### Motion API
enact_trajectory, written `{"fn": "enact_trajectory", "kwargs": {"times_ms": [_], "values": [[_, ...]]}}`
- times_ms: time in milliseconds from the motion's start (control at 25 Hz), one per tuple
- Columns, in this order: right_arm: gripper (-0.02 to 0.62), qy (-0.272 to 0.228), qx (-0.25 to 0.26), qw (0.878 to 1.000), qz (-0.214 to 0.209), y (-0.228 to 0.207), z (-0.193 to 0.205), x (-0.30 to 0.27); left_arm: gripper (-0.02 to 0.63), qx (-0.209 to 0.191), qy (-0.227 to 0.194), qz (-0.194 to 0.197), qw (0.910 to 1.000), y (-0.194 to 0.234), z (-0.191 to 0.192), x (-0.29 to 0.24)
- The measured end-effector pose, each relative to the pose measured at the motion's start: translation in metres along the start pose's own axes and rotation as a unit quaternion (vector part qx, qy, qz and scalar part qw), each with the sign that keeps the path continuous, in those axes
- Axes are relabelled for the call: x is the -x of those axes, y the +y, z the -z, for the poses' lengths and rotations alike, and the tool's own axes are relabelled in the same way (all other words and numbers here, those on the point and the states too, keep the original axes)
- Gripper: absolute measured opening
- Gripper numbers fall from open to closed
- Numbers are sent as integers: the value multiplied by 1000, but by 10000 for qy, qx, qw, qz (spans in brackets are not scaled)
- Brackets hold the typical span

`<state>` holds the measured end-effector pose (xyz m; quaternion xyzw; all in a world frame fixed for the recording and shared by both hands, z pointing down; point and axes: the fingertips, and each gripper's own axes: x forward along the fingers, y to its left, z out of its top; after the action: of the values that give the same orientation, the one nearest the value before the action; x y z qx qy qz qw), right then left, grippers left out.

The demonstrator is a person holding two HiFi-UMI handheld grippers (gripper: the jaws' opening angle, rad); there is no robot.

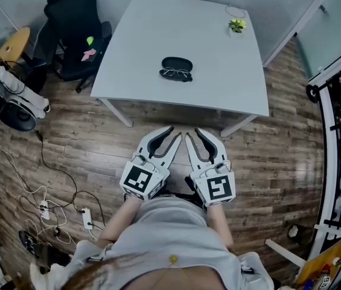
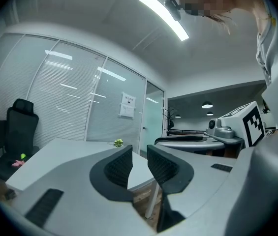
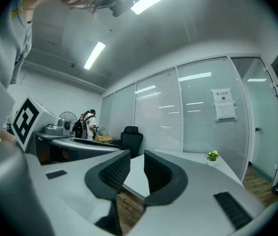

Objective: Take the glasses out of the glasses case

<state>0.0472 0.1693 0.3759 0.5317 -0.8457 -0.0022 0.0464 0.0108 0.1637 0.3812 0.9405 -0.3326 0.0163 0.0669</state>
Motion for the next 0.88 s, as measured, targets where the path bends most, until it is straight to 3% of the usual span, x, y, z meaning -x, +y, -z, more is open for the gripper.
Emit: {"fn": "enact_trajectory", "kwargs": {"times_ms": [520, 880], "values": [[94, 244, 16, 9995, 209, -31, 0, -123, 100, -7, 201, 362, 9991, 113, -10, -60], [94, 410, 182, 9984, 344, -42, 5, -172, 100, -38, 241, 446, 9987, 162, -12, -76]]}}
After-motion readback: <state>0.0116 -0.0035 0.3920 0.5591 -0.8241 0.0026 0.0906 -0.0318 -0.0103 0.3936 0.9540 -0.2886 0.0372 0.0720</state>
